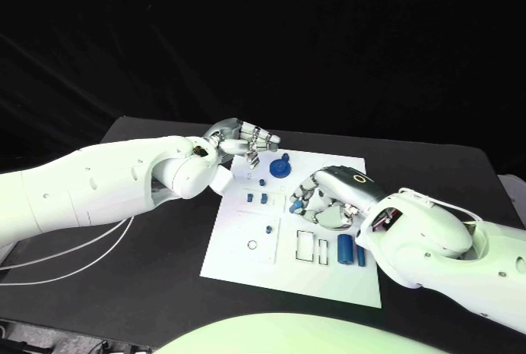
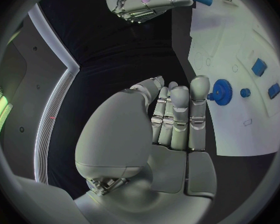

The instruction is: Assemble the parts on the task board

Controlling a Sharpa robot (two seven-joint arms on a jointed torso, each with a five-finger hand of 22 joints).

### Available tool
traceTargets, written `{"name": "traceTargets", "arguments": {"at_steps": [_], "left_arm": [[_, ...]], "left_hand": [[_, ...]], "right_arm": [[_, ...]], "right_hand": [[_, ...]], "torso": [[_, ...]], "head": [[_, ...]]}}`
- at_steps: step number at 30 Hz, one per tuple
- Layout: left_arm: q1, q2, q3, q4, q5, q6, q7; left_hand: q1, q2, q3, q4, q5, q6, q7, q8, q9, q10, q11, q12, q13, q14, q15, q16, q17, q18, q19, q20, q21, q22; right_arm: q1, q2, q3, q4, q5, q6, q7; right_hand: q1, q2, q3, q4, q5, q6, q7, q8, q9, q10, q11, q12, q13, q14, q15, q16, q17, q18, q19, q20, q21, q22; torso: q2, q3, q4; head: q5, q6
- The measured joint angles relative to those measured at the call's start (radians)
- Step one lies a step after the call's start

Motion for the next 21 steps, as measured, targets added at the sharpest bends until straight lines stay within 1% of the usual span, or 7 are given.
{"name": "traceTargets", "arguments": {"at_steps": [3, 8, 12, 16, 21], "left_arm": [[0.000, 0.003, 0.000, -0.002, 0.000, 0.000, 0.000], [0.000, 0.010, 0.000, -0.007, 0.000, 0.002, 0.000], [0.000, 0.017, 0.000, -0.013, 0.000, 0.002, 0.001], [0.000, 0.025, 0.000, -0.016, 0.001, 0.003, 0.001], [0.000, 0.027, 0.000, -0.018, 0.001, 0.004, 0.001]], "left_hand": [[0.000, 0.000, 0.000, 0.000, 0.000, 0.000, 0.000, 0.000, 0.000, 0.000, 0.000, 0.000, 0.000, 0.000, 0.000, 0.000, 0.000, 0.000, 0.000, 0.000, 0.000, 0.000], [0.000, 0.000, 0.000, 0.000, 0.000, 0.000, 0.000, 0.000, 0.000, 0.000, 0.000, 0.000, 0.000, 0.000, 0.000, 0.000, 0.000, 0.000, 0.000, 0.000, 0.000, 0.000], [0.000, 0.000, 0.000, 0.000, 0.000, 0.000, 0.000, 0.000, 0.000, 0.000, 0.000, 0.000, 0.000, 0.000, 0.000, 0.000, 0.000, 0.000, 0.000, 0.000, 0.000, 0.000], [0.000, 0.000, 0.000, 0.000, 0.000, 0.000, 0.000, 0.000, 0.000, 0.000, 0.000, 0.000, 0.000, 0.000, 0.000, 0.000, 0.000, 0.000, 0.000, 0.000, 0.000, 0.000], [0.000, 0.000, 0.000, 0.000, 0.000, 0.000, 0.000, 0.000, 0.000, 0.000, 0.000, 0.000, 0.000, 0.000, 0.000, 0.000, 0.000, 0.000, 0.000, 0.000, 0.000, 0.000]], "right_arm": [[-0.007, 0.031, 0.000, 0.009, 0.014, -0.009, 0.006], [-0.030, 0.091, -0.001, 0.007, 0.031, -0.020, 0.019], [-0.063, 0.153, -0.003, -0.030, 0.040, -0.025, 0.029], [-0.092, 0.196, -0.006, -0.073, 0.044, -0.026, 0.037], [-0.112, 0.229, -0.012, -0.120, 0.045, -0.025, 0.045]], "right_hand": [[0.000, 0.000, 0.000, 0.000, 0.004, 0.000, 0.000, -0.001, 0.000, 0.000, 0.000, 0.000, 0.000, 0.000, 0.000, 0.000, 0.000, 0.000, 0.000, 0.000, 0.000, 0.000], [0.000, 0.000, 0.000, 0.000, 0.004, 0.000, 0.000, -0.004, 0.000, 0.000, 0.000, 0.000, 0.000, 0.000, 0.000, 0.000, 0.000, 0.000, 0.000, 0.000, 0.000, 0.000], [0.000, 0.000, 0.000, 0.000, 0.004, 0.000, 0.000, -0.005, 0.000, 0.000, 0.000, 0.000, 0.000, 0.000, 0.000, 0.000, 0.000, 0.000, 0.000, 0.000, 0.000, 0.000], [0.000, 0.000, 0.000, 0.000, 0.004, -0.002, -0.002, -0.006, 0.000, 0.000, 0.000, 0.000, 0.000, 0.000, 0.000, 0.000, 0.000, 0.000, 0.000, 0.000, 0.000, 0.000], [0.000, 0.000, 0.000, 0.000, 0.008, -0.002, -0.002, -0.004, 0.000, 0.000, 0.000, 0.000, 0.000, 0.000, 0.000, 0.000, 0.000, 0.000, 0.000, 0.000, 0.000, 0.000]], "torso": [[0.000, 0.0001, 0.0007], [0.001, -0.0007, 0.0017], [0.001, -0.0013, 0.0008], [0.001, -0.0010, 0.0013], [0.002, -0.0006, 0.0016]], "head": [[0.005, 0.000], [0.014, -0.003], [0.023, -0.004], [0.034, -0.008], [0.047, -0.014]]}}
